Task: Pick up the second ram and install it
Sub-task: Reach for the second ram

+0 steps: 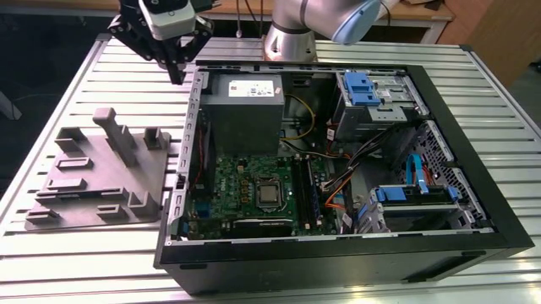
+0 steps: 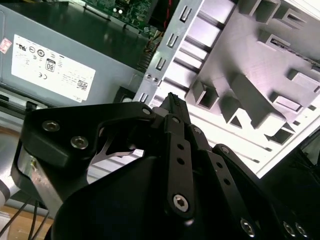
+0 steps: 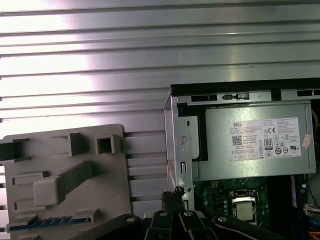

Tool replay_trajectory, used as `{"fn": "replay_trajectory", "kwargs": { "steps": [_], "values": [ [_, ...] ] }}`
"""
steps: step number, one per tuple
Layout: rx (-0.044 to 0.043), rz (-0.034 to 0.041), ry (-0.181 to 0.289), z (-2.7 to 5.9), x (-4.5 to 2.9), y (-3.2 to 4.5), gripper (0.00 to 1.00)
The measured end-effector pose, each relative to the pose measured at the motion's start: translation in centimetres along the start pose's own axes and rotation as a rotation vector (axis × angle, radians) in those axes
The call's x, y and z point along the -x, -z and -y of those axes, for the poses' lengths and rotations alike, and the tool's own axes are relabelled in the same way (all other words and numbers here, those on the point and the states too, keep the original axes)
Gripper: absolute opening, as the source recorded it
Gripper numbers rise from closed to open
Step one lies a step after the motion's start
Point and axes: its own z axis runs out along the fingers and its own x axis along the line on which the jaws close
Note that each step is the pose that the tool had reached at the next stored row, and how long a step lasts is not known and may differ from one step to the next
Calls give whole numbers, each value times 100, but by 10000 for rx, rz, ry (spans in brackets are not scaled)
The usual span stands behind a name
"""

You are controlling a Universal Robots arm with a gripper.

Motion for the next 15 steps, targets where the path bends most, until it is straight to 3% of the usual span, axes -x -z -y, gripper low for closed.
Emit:
{"fn": "replay_trajectory", "kwargs": {
  "steps": [15],
  "values": [
    [-1,-1,0,73,-292,-63,10]
  ]
}}
